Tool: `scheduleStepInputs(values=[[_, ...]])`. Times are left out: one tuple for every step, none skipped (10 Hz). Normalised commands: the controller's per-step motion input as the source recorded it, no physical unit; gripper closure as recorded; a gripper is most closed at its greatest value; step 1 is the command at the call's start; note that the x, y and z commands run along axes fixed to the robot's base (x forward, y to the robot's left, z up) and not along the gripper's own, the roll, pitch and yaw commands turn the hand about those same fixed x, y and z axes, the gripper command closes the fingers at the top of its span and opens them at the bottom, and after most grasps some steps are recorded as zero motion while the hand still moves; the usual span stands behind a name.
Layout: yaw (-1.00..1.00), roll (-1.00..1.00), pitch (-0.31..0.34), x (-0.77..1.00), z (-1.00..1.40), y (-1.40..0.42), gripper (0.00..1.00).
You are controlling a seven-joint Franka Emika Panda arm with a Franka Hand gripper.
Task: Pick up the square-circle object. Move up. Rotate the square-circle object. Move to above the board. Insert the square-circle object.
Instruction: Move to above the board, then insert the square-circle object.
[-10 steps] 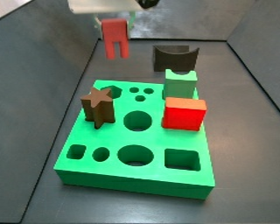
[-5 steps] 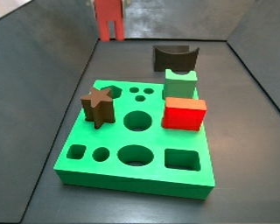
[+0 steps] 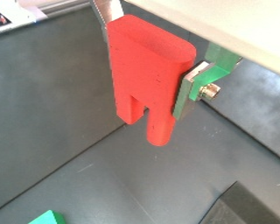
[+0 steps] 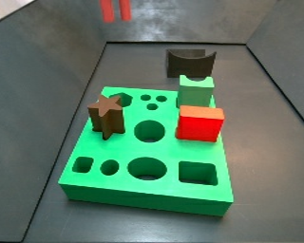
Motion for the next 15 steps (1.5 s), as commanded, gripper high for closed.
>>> scheduleStepInputs(values=[[-0.41,-0.06,0.399,0.36,0.50,-1.00,1.00],[-0.38,-0.07,0.398,0.36,0.47,-1.00,1.00],[-0.19,-0.08,0.373,0.38,0.49,-1.00,1.00],[-0.10,-0.10,0.294,0.40,0.48,-1.00,1.00],[-0.05,-0.05,0.220,0.40,0.48,-1.00,1.00],[-0.02,-0.01,0.166,0.40,0.49,-1.00,1.00],[0.00,-0.02,0.132,0.42,0.49,-1.00,1.00],[0.00,0.00,0.128,0.43,0.49,-1.00,1.00],[0.00,-0.01,0.129,0.46,0.48,-1.00,1.00],[0.01,0.01,0.132,0.41,0.42,-0.85,1.00],[0.01,0.02,0.135,0.26,0.23,-0.46,1.00],[0.01,0.03,0.115,0.17,0.12,-0.24,1.00],[0.00,0.00,0.000,0.00,0.00,-0.01,1.00],[0.00,0.00,-0.033,-0.10,0.00,0.00,1.00],[0.05,0.00,-0.080,-0.23,-0.21,-0.21,1.00]])
